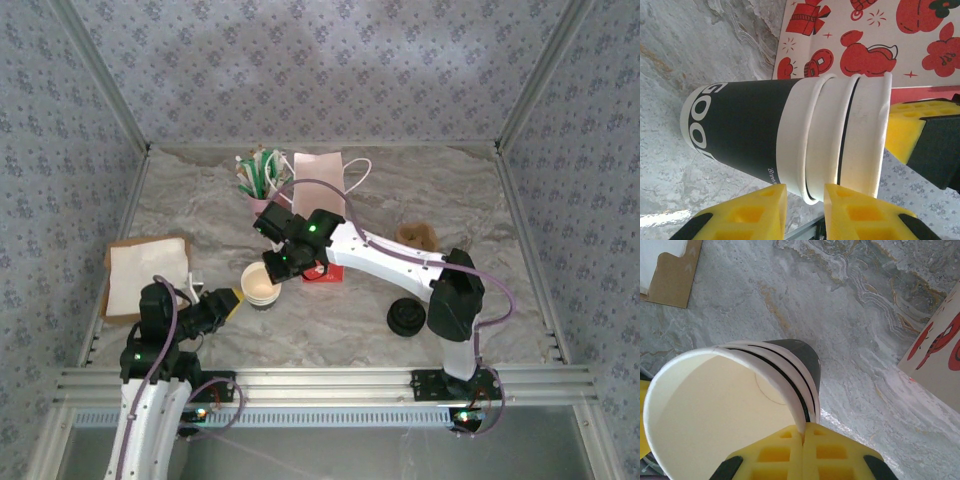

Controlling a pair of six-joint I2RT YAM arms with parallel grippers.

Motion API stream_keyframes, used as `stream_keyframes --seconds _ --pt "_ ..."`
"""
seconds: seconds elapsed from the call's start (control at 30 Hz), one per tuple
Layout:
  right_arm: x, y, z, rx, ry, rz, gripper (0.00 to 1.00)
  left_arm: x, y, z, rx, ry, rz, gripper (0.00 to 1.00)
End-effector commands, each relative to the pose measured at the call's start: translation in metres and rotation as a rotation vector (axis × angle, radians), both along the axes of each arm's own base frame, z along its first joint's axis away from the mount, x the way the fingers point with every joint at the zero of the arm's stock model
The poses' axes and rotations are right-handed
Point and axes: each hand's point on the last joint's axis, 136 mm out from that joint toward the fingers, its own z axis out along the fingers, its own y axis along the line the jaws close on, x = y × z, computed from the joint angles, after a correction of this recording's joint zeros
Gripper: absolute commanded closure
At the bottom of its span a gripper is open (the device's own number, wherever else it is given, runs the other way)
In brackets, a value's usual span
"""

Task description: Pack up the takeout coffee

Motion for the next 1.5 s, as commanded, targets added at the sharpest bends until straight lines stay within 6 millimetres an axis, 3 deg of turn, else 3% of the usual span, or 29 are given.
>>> stream_keyframes --seconds 0.0,0.37,0.57,1.03,1.47 --pt "0.002 0.007 0.005 0.022 0.011 -0.005 1.0 -0.004 -0.002 0.007 -0.022 -0.006 -0.015 0.74" --pt "0.002 0.008 0.002 0.016 0.022 -0.002 1.0 -0.003 -0.006 0.023 -0.055 -0.056 -0.036 0.73" --pt "0.0 0.013 0.004 0.03 0.028 0.004 1.0 -0.002 -0.005 0.013 -0.054 -0.041 -0.031 0.67" --pt "-0.01 0.02 0.01 0.084 0.081 0.035 1.0 -0.005 0.004 -0.013 0.001 0.034 0.009 0.71" --pt "-0.005 0.018 0.017 0.079 0.049 0.015 1.0 -0.007 0.008 -0.01 0.04 0.041 0.019 0.69"
